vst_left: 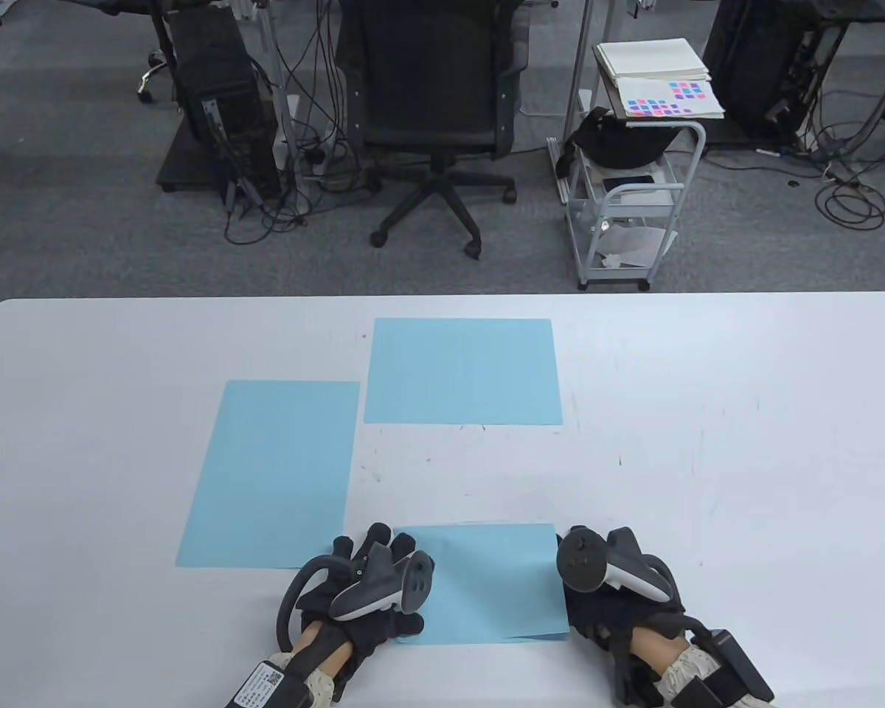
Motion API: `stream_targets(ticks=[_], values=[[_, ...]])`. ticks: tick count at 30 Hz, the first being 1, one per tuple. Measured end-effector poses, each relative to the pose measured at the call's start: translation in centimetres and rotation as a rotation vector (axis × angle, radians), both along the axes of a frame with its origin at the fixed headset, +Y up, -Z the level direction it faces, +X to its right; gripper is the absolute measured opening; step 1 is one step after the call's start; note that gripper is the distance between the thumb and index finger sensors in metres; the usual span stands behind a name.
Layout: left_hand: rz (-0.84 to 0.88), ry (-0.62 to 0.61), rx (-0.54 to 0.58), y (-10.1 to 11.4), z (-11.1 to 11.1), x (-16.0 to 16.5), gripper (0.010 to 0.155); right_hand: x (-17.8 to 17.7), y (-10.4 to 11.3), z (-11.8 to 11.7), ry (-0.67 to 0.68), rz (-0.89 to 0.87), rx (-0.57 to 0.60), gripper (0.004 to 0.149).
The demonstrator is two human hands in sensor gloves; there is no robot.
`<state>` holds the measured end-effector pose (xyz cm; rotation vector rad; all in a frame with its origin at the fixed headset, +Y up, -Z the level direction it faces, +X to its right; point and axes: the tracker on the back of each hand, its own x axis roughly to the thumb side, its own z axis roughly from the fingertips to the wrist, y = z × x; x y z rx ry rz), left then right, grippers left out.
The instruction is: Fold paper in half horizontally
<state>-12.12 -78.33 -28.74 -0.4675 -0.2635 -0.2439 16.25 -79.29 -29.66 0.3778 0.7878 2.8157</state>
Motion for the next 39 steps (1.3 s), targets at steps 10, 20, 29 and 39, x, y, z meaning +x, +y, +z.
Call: stream_targets(ticks=[10,20,29,39], values=[[0.008,0.004,0.0,0.1,-0.2,-0.6,0.078,0.0,0.0,0.0,0.0,-0.006,-0.003,0.068],[0.01,0.009,-0.007,0.1,-0.3,-0.7,0.077,2.5,3.2,-1.4,-0.118,-0.026,-0.042,0.061],[0.005,0.008,0.0,0.1,-0.2,-0.6,0.078,1.4,6.9,-2.5,-0.193,-0.026,0.126,0.06],[0.01,0.013,0.0,0.0,-0.1,-0.6,0.078,-9.7,4.2,-2.2,0.118,0.001,0.126,0.07]])
